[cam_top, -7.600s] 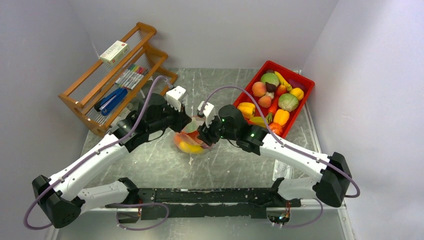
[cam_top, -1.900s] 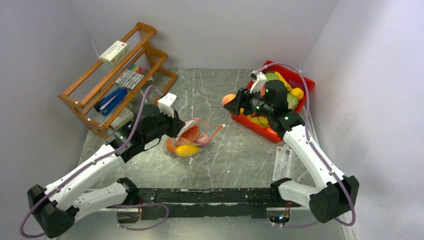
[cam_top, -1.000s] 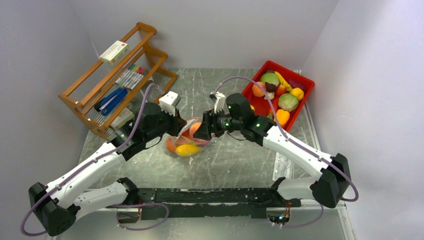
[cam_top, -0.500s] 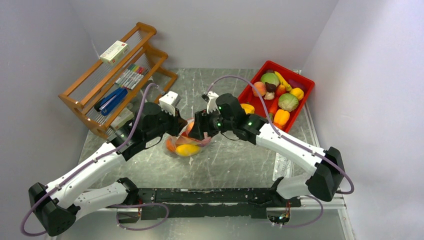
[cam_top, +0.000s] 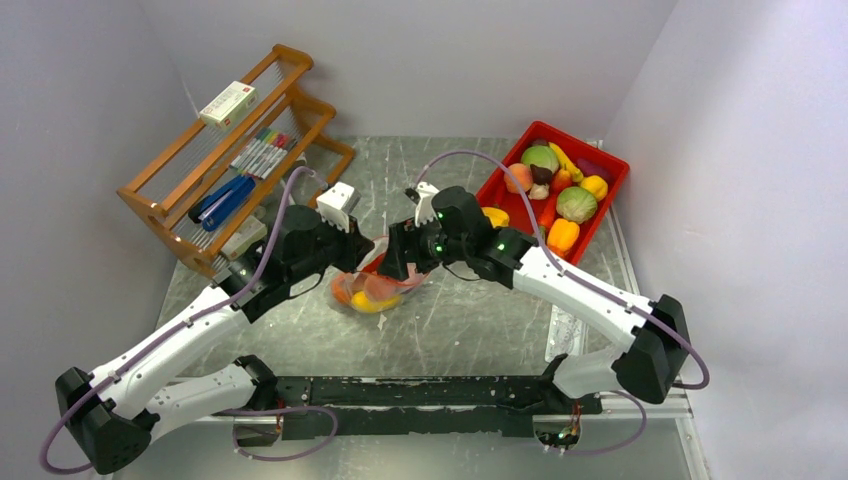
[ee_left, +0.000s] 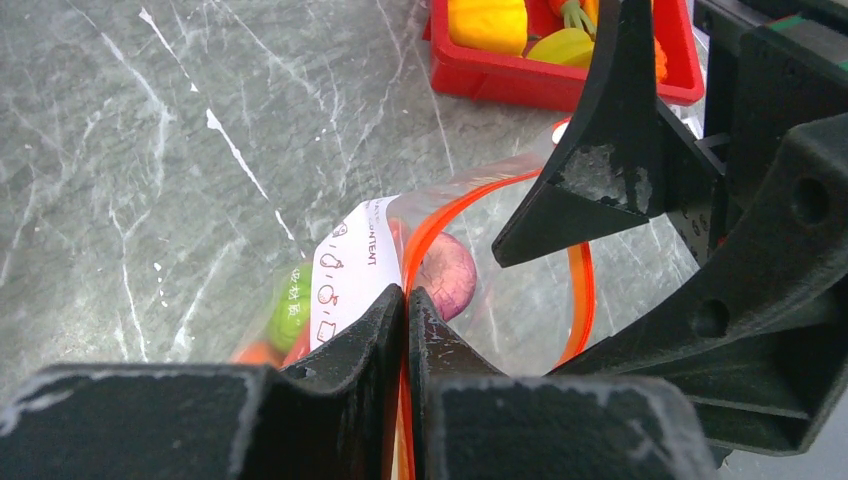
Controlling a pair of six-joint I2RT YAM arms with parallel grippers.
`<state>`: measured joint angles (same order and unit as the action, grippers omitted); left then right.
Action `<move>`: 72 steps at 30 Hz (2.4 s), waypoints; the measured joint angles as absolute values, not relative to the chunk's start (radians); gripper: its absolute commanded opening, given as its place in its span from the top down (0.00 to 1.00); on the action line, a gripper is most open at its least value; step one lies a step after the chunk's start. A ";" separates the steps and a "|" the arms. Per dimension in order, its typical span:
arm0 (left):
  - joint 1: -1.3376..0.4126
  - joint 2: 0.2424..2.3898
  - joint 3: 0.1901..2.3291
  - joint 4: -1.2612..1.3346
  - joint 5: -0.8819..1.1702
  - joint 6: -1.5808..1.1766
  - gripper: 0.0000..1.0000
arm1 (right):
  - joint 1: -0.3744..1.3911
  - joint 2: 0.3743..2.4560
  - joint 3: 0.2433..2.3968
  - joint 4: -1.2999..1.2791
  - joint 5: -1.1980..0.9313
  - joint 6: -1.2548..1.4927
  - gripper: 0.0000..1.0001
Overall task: Place the food in the zip-top bag and seal the zipper
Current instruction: Place the fake fruit in the zipper food storage bag, then pick up the fake vegetable from the bin.
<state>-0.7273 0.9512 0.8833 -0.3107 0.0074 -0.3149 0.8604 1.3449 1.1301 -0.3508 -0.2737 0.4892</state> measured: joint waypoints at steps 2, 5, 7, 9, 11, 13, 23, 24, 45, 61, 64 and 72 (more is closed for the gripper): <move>-0.727 0.951 0.883 -0.311 0.007 -0.315 0.93 | 0.860 1.340 1.135 -0.356 -0.274 0.488 0.24; -0.727 0.950 0.883 -0.311 0.007 -0.315 0.93 | 0.860 1.332 1.155 -0.366 -0.275 0.483 0.26; -0.727 0.949 0.883 -0.311 0.006 -0.315 0.93 | 0.860 1.323 1.171 -0.373 -0.273 0.477 0.27; -0.727 0.948 0.883 -0.311 0.004 -0.315 0.93 | 0.860 1.309 1.188 -0.377 -0.262 0.471 0.28; -0.727 0.948 0.882 -0.311 0.004 -0.315 0.93 | 0.860 1.298 1.206 -0.386 -0.237 0.464 0.29; -0.727 0.948 0.881 -0.311 0.003 -0.315 0.93 | 0.853 1.291 1.232 -0.402 -0.184 0.455 0.31; -0.727 0.944 0.876 -0.310 0.004 -0.315 0.93 | 0.618 1.288 1.342 -0.469 0.076 0.421 0.28; -0.727 0.943 0.876 -0.310 0.003 -0.315 0.93 | 0.598 1.298 1.356 -0.480 0.108 0.412 0.28; -0.727 0.910 0.876 -0.310 0.004 -0.315 0.93 | 0.311 1.607 1.225 -0.234 0.633 0.041 0.37; -0.727 0.894 0.876 -0.315 0.004 -0.315 0.93 | 0.149 1.880 1.398 -0.102 0.586 -0.143 0.40; -0.727 0.894 0.876 -0.315 0.004 -0.315 0.93 | 0.113 1.896 1.420 -0.101 0.544 -0.137 0.38; -0.727 0.893 0.876 -0.319 0.003 -0.315 0.93 | 0.096 1.954 1.470 -0.118 0.432 -0.111 0.35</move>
<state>-0.7273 0.8928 0.8757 -0.3195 0.0032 -0.3149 0.0963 1.9545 1.4704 -0.1184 0.4324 -0.1108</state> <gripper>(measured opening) 0.071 0.636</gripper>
